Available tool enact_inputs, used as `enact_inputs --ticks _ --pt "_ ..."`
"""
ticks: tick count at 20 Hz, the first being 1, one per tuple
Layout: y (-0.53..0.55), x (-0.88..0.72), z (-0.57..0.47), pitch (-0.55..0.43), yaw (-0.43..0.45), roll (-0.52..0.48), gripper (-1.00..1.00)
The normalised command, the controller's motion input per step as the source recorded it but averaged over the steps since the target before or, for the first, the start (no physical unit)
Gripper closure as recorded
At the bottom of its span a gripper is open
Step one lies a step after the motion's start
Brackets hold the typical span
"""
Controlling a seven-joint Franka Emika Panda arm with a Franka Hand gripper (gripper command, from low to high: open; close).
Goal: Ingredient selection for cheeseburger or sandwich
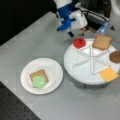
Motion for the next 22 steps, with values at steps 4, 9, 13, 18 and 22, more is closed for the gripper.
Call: enact_inputs --ticks 4,9,13,18,22 --pt "-0.06 0.03 -0.19 -0.134 0.032 0.302 -1.0" --pt "-0.1 0.0 -0.06 -0.096 0.013 0.254 -1.0" --pt "-0.1 -0.02 -0.03 -0.077 0.015 0.243 -1.0" --pt "-0.07 0.0 -0.04 -0.085 0.035 0.203 -1.0" --pt "-0.06 0.02 -0.04 -0.09 0.046 0.178 -1.0"
